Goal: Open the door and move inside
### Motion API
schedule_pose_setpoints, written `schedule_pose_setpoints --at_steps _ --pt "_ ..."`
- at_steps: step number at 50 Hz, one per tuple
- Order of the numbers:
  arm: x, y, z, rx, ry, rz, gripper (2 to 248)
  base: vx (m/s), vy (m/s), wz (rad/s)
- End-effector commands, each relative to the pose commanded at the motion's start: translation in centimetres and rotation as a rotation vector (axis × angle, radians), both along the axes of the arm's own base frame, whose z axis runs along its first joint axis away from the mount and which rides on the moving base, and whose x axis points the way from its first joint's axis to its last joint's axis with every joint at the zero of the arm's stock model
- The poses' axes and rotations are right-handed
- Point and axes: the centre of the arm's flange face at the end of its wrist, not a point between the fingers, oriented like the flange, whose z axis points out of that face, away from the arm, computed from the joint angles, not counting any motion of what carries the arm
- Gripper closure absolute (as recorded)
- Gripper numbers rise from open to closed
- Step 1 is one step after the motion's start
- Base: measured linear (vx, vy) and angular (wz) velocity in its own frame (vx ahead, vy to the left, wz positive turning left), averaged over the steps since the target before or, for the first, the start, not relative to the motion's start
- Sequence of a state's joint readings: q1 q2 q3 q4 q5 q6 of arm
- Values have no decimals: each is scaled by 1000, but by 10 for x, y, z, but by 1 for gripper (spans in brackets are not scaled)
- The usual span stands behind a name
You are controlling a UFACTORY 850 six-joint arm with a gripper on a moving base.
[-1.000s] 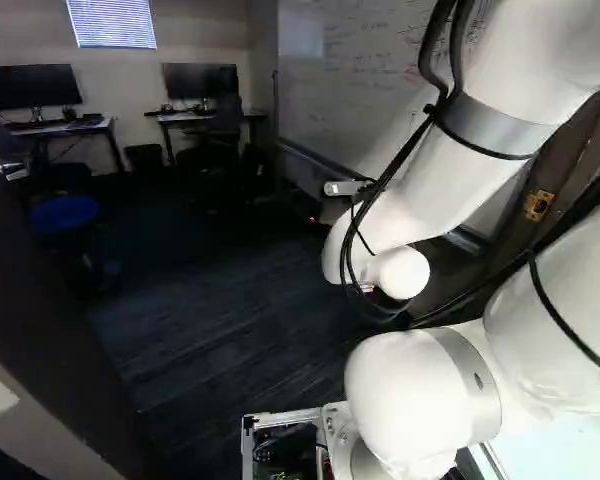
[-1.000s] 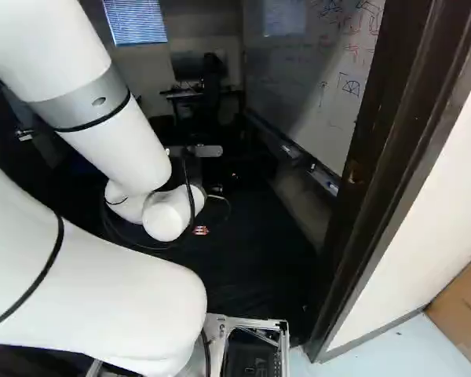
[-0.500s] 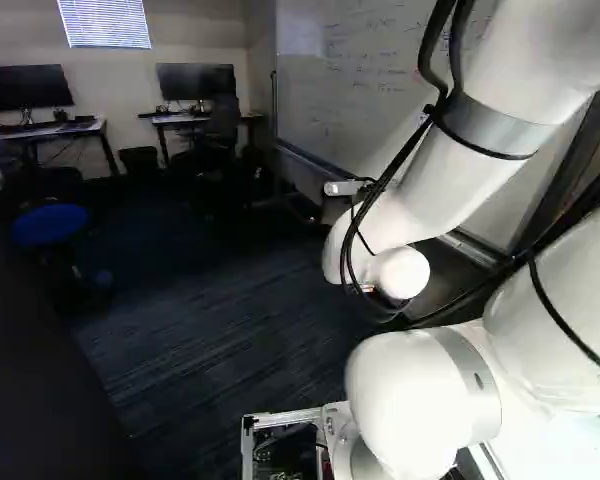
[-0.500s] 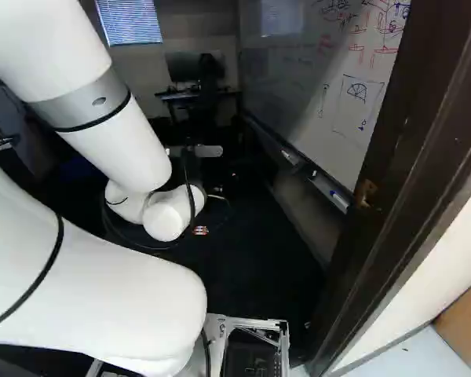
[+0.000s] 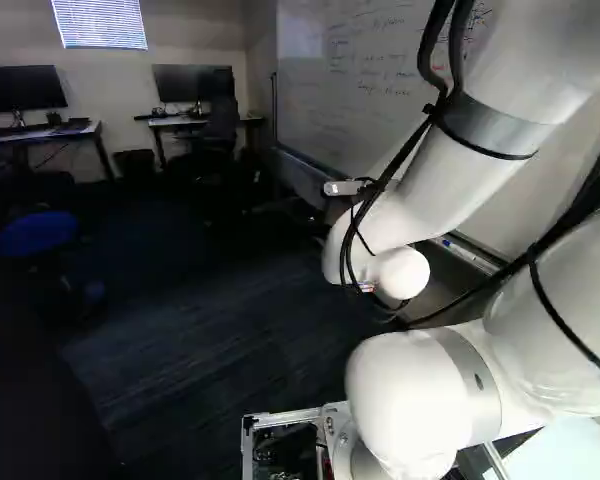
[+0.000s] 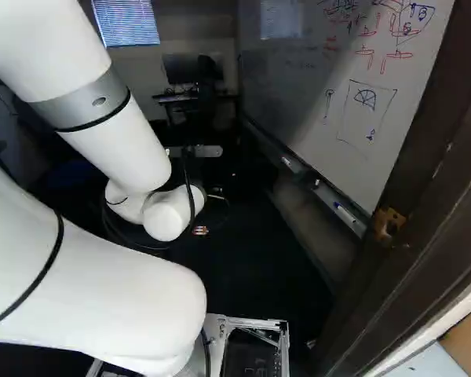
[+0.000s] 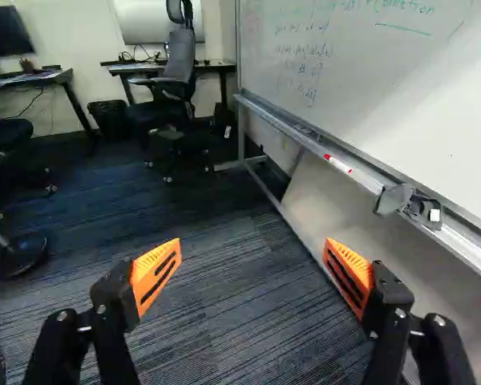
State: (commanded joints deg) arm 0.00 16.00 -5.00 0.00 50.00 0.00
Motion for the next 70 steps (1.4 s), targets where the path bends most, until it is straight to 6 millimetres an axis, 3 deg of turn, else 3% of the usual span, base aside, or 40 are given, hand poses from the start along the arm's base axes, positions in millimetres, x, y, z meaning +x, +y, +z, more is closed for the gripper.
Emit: schedule_pose_setpoints --at_steps 36,70 --pt "0 0 0 0 0 0 3 170 6 -5" --pt "0 0 0 0 0 0 3 158 30 153"
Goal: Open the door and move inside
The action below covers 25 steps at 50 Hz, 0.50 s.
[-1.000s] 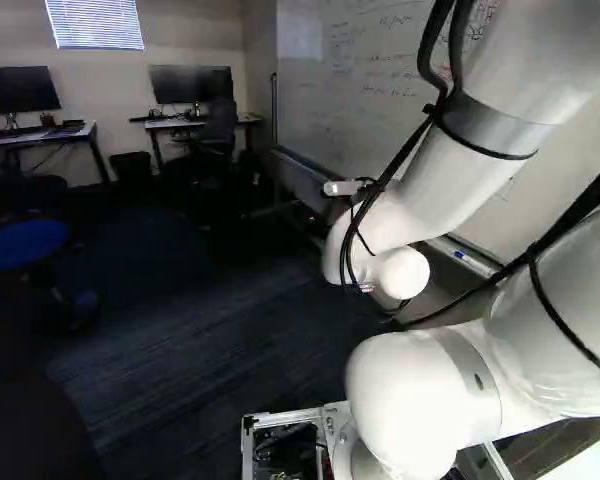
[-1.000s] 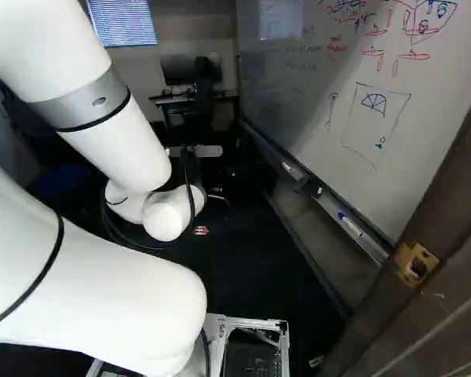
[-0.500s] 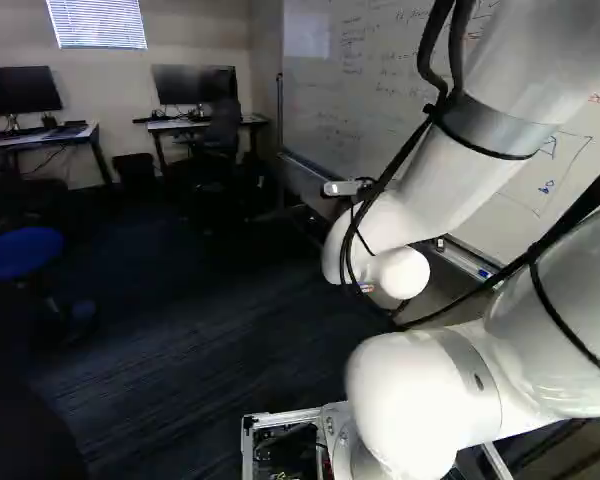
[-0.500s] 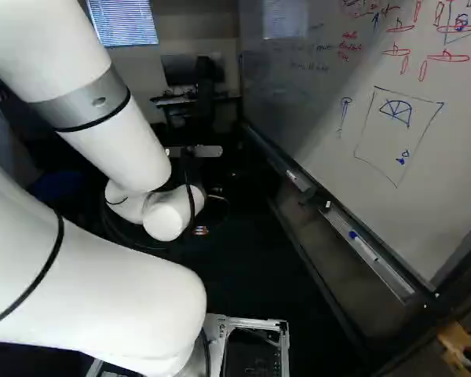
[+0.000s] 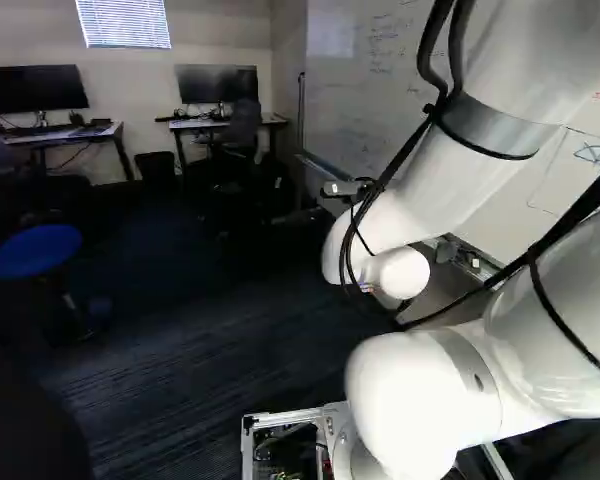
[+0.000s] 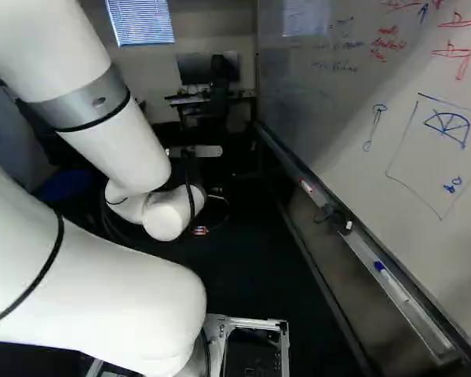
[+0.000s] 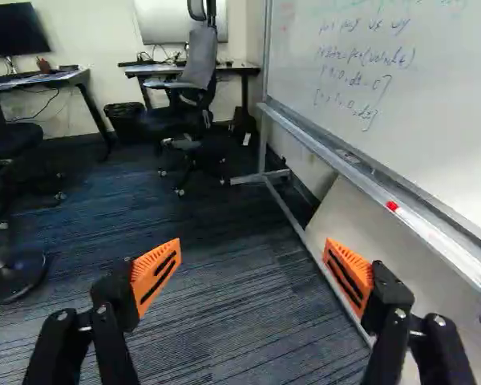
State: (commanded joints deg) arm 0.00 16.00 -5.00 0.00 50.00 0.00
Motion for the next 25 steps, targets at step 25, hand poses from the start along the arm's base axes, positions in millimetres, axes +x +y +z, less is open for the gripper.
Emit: schedule_pose_setpoints --at_steps 25 --pt "0 0 0 0 0 0 3 169 56 240"
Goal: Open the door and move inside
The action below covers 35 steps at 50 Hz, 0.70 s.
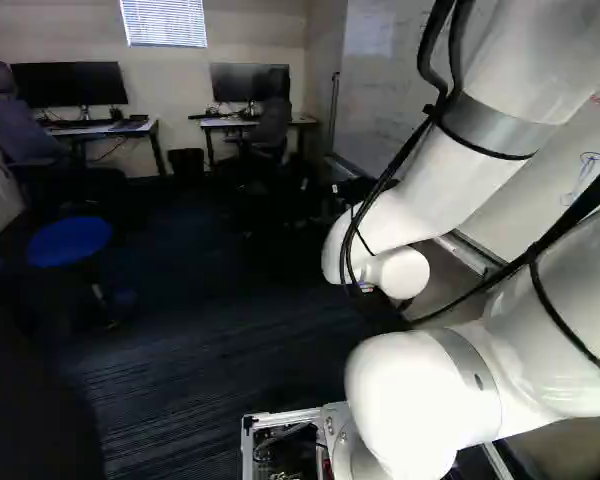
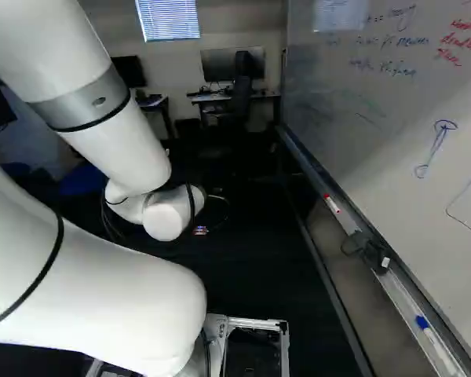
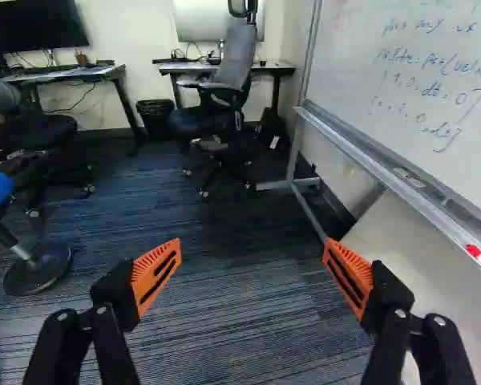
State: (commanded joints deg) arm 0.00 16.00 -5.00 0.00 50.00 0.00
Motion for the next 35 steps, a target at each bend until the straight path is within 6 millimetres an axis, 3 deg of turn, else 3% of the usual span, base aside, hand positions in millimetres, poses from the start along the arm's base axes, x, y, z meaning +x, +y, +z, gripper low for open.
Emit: schedule_pose_setpoints --at_steps 25,35 --pt "0 0 0 0 0 0 3 182 55 246" --pt "0 0 0 0 0 0 3 164 15 41"
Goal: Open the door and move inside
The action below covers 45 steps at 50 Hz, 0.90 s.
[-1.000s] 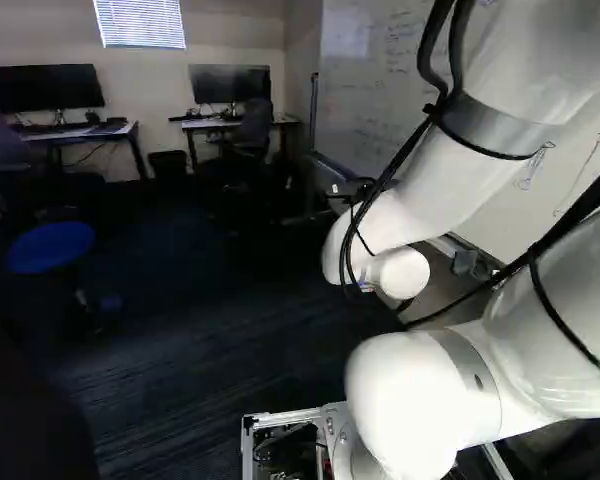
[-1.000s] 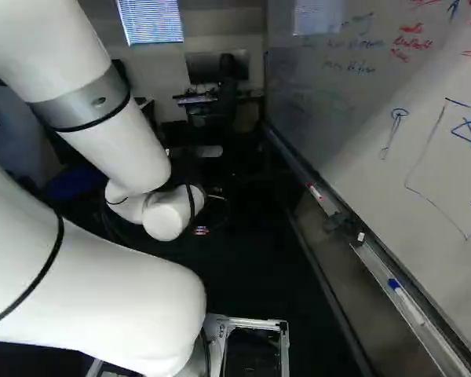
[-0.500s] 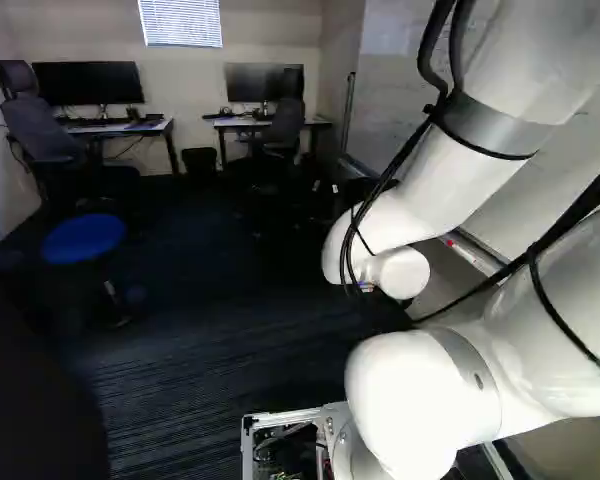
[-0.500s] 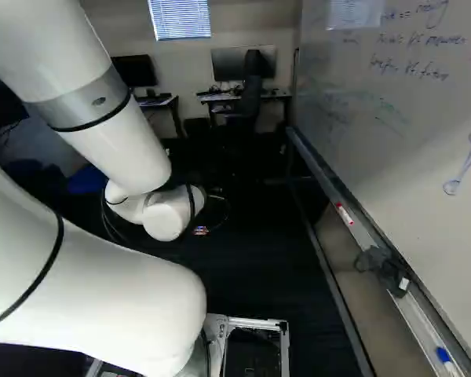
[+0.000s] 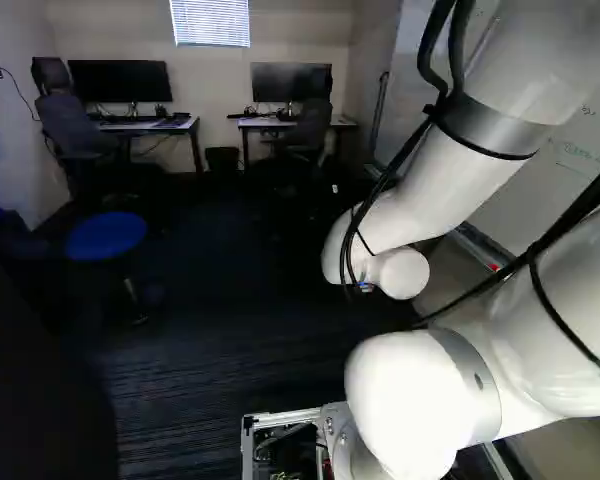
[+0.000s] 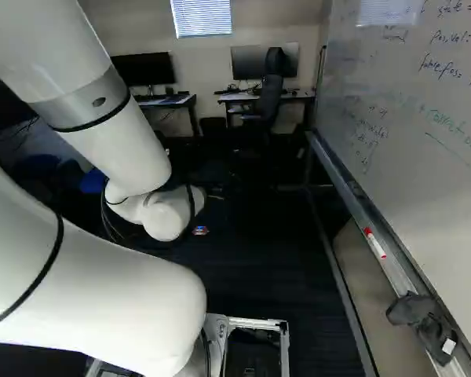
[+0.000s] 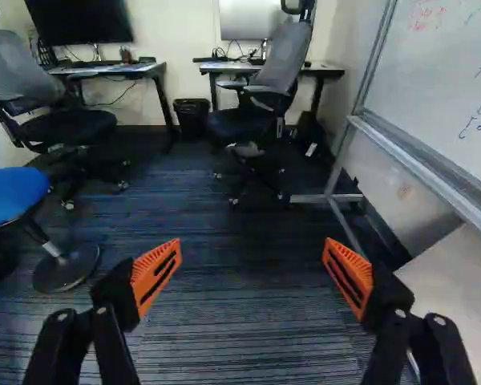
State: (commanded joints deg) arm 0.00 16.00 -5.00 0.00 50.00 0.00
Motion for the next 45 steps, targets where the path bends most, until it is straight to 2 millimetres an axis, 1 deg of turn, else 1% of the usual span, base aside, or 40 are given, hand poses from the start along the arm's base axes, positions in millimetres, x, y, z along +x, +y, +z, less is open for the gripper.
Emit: schedule_pose_setpoints --at_steps 45 --pt "0 0 0 0 0 0 3 177 8 2"
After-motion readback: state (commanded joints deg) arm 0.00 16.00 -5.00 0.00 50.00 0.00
